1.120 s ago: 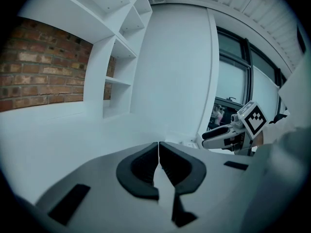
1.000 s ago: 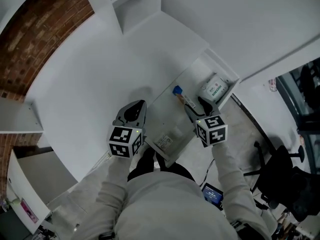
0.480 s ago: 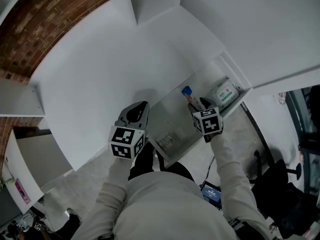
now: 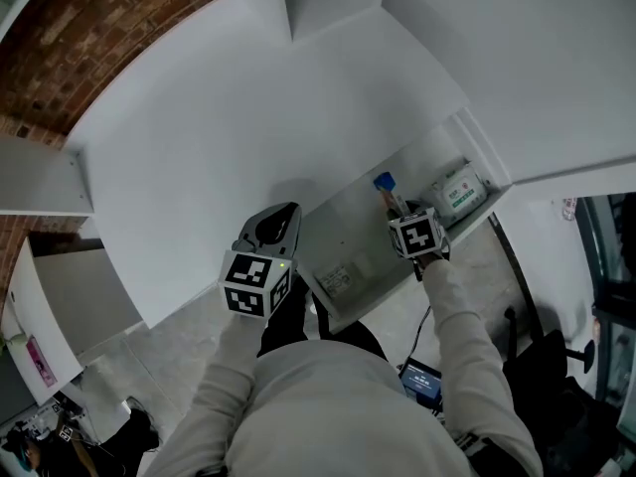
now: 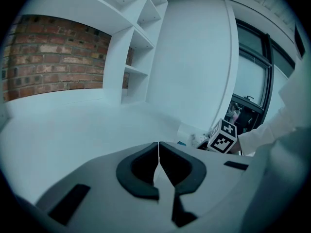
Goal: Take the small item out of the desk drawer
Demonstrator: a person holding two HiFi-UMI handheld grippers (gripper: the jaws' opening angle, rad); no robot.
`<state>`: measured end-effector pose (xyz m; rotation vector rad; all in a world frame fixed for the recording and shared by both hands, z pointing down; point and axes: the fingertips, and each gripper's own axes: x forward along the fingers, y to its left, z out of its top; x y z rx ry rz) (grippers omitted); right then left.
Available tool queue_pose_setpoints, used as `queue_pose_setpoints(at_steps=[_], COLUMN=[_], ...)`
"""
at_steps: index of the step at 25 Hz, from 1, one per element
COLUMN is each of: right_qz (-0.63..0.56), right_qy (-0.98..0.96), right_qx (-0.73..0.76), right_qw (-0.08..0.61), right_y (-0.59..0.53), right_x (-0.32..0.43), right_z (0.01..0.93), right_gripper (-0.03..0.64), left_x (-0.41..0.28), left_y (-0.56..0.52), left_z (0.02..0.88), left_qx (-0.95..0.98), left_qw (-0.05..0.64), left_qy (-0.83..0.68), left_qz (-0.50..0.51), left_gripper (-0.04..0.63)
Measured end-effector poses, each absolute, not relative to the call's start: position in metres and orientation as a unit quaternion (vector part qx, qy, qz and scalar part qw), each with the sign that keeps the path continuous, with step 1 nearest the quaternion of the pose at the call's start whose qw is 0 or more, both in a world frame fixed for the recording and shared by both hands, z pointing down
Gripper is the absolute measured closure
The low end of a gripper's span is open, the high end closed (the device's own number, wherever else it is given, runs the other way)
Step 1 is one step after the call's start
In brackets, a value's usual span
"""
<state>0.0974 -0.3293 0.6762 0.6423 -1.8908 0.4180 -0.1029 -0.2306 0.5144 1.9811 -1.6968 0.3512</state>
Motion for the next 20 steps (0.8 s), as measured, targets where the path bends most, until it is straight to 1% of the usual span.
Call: queue_pose_setpoints(at_steps=[3,8,14,20], right_qz=[0.153,0.144,0.134,0.144], right_qy=[-0.793,-0.787,-0.785,-0.788], right_qx=[0.251,0.26,0.257,0.278], right_qw=[0.533,0.541,0.547,0.531], right_y=[-0.328,-0.329,-0.327,-0.325], right_x=[0.087,0.084,0.085,0.087], right_z=[0.675,0.676,0.672,0.65], right_gripper=[0.459,0.519,0.526,0.529], left_x=[-0.107,-0.111,-0.109,-0.108], left_y=[-0.229,-0.227,-0.228,-0.229], left_z=[0.516,0.518,0.515,0.511], left_qx=[0.724,0.722,0.726,0.735], left_qw=[0.255,0.256,0.254,0.246], left_qy=[-0.628,-0.63,-0.627,-0.62], left_qz=[0.129,0.128,0.125,0.121], left_gripper=[0.572,0.572,0.572,0.572])
